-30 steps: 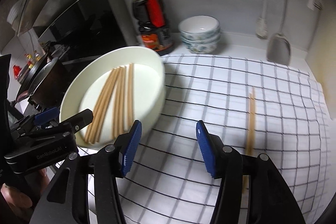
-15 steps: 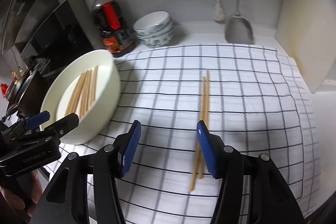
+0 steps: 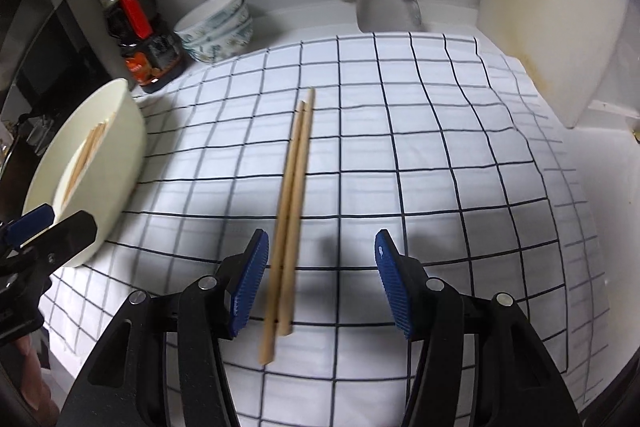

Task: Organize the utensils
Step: 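Withdraw both open tools from the bowl back to the last two chopsticks, then close the left tool on one chopstick while the right tool grasps the other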

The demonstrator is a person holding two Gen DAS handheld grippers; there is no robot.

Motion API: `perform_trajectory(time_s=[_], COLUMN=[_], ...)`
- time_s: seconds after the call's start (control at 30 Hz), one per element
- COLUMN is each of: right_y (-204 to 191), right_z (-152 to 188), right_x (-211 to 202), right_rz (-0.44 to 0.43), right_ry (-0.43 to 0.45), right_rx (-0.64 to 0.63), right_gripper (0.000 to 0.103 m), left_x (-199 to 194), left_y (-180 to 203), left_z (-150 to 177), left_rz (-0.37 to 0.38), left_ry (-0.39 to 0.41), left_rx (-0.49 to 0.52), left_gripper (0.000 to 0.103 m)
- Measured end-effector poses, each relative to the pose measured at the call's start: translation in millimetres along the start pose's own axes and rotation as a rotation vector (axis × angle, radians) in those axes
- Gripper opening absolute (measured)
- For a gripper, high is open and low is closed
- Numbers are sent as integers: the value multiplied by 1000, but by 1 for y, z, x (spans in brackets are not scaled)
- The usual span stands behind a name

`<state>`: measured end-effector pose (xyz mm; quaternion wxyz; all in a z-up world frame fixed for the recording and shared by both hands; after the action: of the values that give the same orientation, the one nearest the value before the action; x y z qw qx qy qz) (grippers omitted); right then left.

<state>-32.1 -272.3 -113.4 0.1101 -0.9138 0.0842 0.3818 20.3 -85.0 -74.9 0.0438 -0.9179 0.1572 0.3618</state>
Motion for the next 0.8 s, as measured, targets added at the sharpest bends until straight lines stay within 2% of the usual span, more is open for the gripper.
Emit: perform_trajectory(time_s=[0.37,0.73,0.77,0.8], right_y=[-1,-11,-13,-14], right_z=[11,17,18,19], right_x=[32,41,41,41], right_rz=[4,35,38,32], right_ry=[-21,-8,-4,1], right_rx=[-22,-134,-156,-167], right_gripper=[53,53,52,46], left_x=[18,29,30,31], left_y=[11,12,13,14], left_z=[6,6,6,6], left_rz=[12,4,4,5], left_ry=[-12,-30,-30,-31], left_rx=[16,9,9,10], left_gripper=[95,95,95,95])
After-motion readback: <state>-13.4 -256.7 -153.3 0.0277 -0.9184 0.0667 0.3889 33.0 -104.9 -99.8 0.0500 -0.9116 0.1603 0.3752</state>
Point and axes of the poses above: each gripper's, at about its wrist camera, not at the fingertips, and x roughly the way its jaws point, y to its right, z to its underside, the point moved 3 cm from there along x, roughly the way its jaws point, and after that the axes turned 12 degrees about y, right-handed, at the moved point
